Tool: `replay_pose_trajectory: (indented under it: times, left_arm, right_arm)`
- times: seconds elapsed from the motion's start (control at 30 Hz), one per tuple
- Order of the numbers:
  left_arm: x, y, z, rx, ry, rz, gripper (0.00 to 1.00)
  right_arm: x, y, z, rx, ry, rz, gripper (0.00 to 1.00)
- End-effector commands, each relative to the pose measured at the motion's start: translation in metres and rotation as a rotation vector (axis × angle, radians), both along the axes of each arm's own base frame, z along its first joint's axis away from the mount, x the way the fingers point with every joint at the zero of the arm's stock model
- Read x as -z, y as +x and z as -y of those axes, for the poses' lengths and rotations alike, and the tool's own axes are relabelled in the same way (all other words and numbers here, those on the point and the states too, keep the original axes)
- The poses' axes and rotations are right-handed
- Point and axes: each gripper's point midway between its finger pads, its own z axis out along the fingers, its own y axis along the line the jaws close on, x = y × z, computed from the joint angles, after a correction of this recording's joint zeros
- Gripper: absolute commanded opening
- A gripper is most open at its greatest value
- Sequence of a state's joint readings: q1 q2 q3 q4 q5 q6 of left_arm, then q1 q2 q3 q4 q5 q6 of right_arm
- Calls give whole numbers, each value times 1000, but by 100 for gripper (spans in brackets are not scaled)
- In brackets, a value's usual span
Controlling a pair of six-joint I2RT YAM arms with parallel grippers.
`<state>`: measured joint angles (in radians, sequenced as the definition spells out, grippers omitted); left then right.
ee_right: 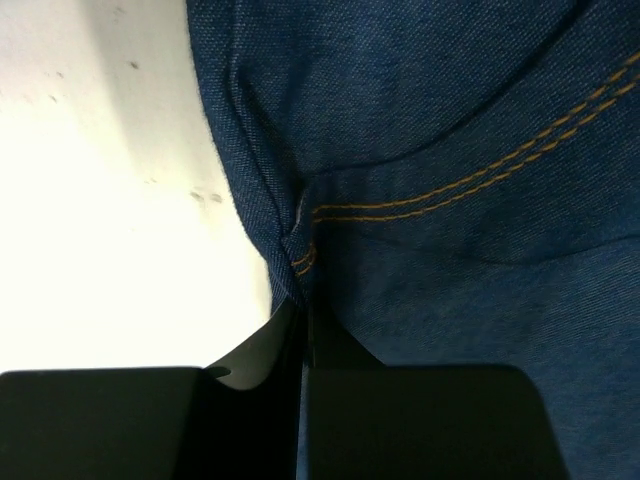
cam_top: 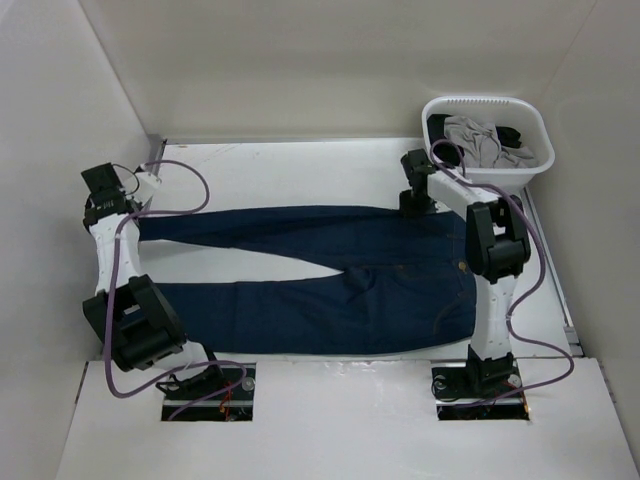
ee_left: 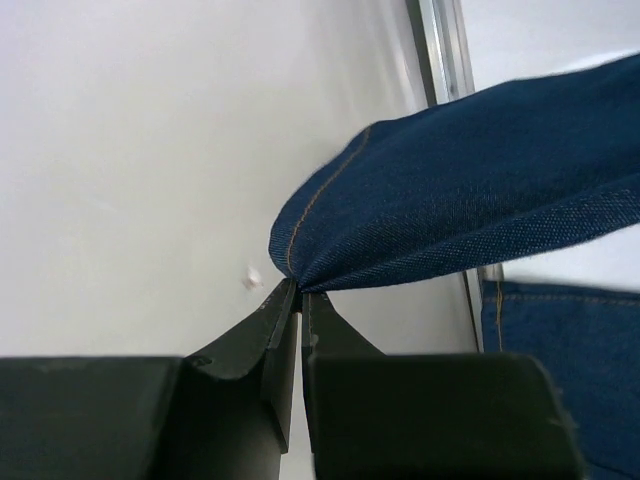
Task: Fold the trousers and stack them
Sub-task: Fold the trousers
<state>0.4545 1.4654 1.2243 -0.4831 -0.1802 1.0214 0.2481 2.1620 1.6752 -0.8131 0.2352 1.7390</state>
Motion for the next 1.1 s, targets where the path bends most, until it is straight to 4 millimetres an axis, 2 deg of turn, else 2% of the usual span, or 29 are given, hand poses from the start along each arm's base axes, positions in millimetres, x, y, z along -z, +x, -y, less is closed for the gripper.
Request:
replay_pose_trajectory:
  times: [0.0,0.13,0.23,0.3,0.37,0.43,0.53,0.57,0.6,0.63,0.67,0.7,0.77,0.83,0.87,0.9,1.0,1.07]
  left_arm:
    - [-1,-11,-17,-18,37,14,0]
    - [-24,-8,-35,-24,97,60,0]
    - [-42,-10,-42,-13,126,82,0]
    - [-45,-21,-45,1,150,62,0]
    - [-40,-39,-47,9,166,27,0]
    - [-26,-63,-47,7,162,-22,0]
    - [2,-92,-38,0,133,-96,0]
    - [13,-101,-34,-2,120,-121,0]
    - [24,-108,-30,-1,109,-146,0]
    - [32,-114,-26,1,101,-166,0]
    - [43,-122,-22,0,94,-193,0]
    - [50,-129,-20,-2,93,-215,0]
    - [58,-142,-17,-15,94,-241,0]
    - [62,-149,-15,-22,96,-256,0]
    - [64,-153,-13,-23,96,-268,0]
    - [67,-155,-10,-18,91,-280,0]
    - [73,-161,-6,-24,78,-295,0]
    - [76,-164,-5,-27,76,-306,0]
  right_arm:
    - [-34,-9,8,-85,-40,92,0]
    - [-76,-36,37,-124,-177,170,0]
    - [-100,-69,58,-154,-256,213,0]
    - [-107,-97,58,-190,-268,241,0]
    - [-106,-131,49,-229,-261,264,0]
    - [-95,-169,35,-260,-217,269,0]
    - [-69,-234,13,-274,-83,222,1]
    - [-62,-250,10,-267,-44,200,1]
    - [-50,-277,3,-270,12,162,4]
    - [-43,-294,0,-273,40,135,10]
    - [-34,-319,-2,-281,78,88,15]
    - [-29,-334,-2,-285,91,60,17]
    - [-23,-367,5,-293,97,-4,39]
    - [-23,-389,14,-299,86,-37,56]
    - [-23,-396,19,-299,82,-49,70]
    - [-22,-401,23,-298,74,-59,100]
    - [-17,-405,30,-275,61,-71,100]
    - [-10,-396,28,-235,65,-49,100]
